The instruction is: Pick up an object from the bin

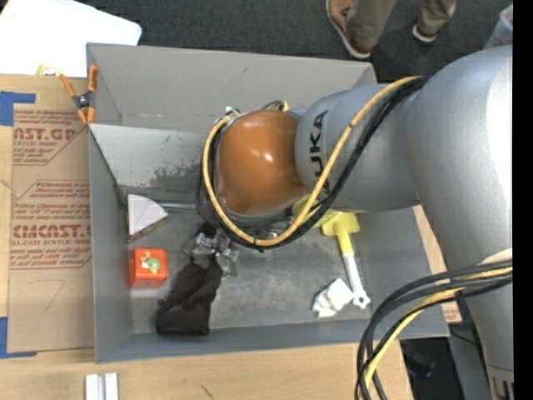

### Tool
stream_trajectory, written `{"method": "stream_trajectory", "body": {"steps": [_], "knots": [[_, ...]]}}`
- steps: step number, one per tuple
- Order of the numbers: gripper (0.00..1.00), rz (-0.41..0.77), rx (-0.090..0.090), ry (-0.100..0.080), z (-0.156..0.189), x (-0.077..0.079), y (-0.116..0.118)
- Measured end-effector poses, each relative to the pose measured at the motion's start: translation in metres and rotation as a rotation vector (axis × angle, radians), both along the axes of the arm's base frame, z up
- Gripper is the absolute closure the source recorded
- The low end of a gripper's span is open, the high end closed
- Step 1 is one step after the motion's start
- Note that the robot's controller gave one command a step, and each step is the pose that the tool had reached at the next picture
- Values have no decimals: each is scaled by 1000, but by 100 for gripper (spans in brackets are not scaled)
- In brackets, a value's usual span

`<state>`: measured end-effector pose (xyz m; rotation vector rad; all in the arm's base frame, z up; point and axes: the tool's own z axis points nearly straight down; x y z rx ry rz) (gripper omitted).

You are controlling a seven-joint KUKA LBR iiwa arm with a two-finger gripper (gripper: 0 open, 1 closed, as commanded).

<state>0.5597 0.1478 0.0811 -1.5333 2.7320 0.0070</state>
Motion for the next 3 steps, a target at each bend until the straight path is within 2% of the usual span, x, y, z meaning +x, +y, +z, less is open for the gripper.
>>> {"method": "stream_trajectory", "body": {"steps": [1, 2, 3], "knots": [[100, 0, -1, 4, 6, -1, 0], [100, 0, -1, 8, 28, -3, 0], [100, -1, 1, -1, 49, 0, 1]]}}
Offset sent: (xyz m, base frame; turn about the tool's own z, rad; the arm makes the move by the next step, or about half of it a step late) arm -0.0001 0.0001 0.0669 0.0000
